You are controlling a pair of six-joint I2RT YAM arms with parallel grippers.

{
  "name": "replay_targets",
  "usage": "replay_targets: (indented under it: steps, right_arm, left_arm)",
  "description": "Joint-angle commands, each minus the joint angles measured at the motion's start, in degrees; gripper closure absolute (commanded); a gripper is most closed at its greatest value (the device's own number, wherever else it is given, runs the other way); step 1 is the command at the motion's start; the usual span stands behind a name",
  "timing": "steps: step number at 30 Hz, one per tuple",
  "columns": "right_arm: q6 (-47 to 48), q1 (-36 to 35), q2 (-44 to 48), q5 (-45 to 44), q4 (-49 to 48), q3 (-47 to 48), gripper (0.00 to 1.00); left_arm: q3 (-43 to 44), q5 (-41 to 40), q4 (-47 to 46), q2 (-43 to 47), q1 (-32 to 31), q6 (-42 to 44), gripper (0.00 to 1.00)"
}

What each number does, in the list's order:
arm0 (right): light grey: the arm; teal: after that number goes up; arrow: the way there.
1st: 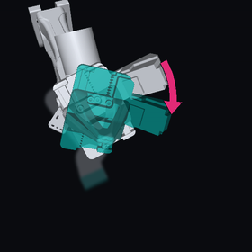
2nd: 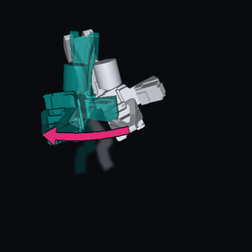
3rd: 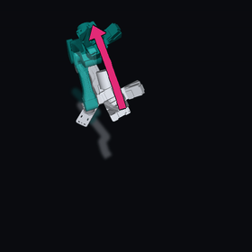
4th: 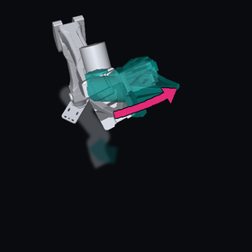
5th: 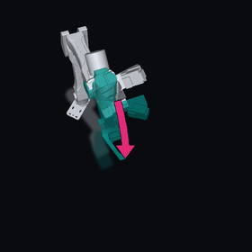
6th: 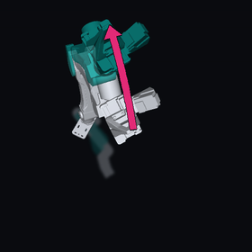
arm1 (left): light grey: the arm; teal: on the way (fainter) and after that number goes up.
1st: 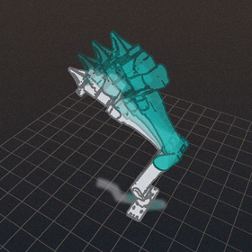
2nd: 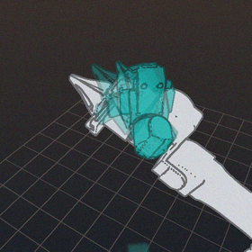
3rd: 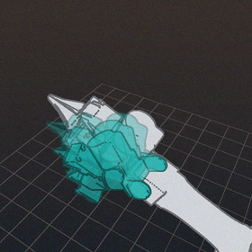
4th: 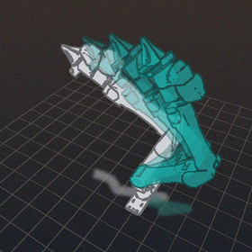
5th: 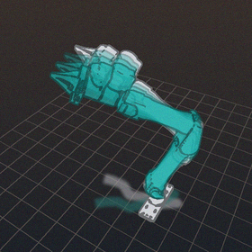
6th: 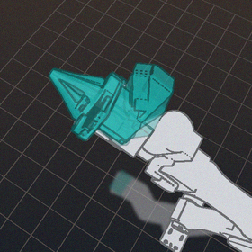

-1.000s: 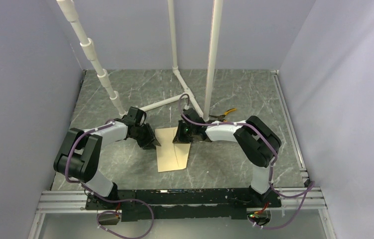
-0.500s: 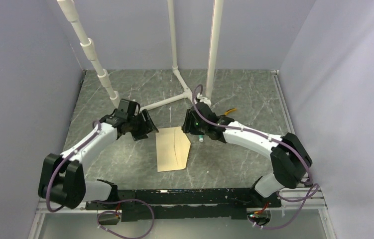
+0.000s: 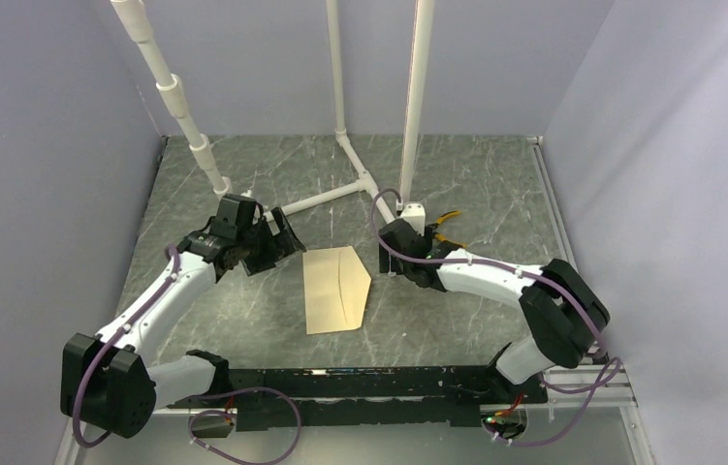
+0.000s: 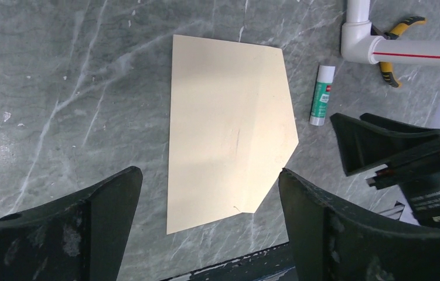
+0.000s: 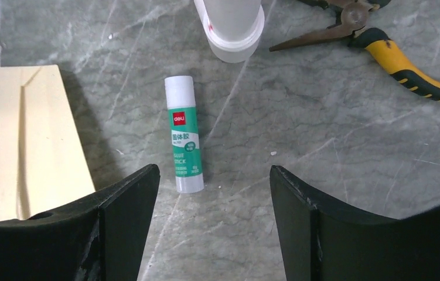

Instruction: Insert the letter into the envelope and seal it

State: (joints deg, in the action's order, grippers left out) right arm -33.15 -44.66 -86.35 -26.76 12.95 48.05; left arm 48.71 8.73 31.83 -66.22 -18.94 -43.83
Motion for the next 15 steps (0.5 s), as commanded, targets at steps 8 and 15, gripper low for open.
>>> replay_targets:
  steps: [8, 15]
  right_arm:
    - [6.69, -1.15, -4.87, 1.64, -15.79, -3.5, 0.4]
    - [3.79, -2.71, -9.96, -1.59, -11.9, -1.2, 0.58]
  left_arm:
    - [-0.5, 0.34, -2.84, 1.05, 0.14, -0.89, 0.08]
    - [-1.18, -0.35, -2.45, 2.45, 0.22, -0.64, 0.07]
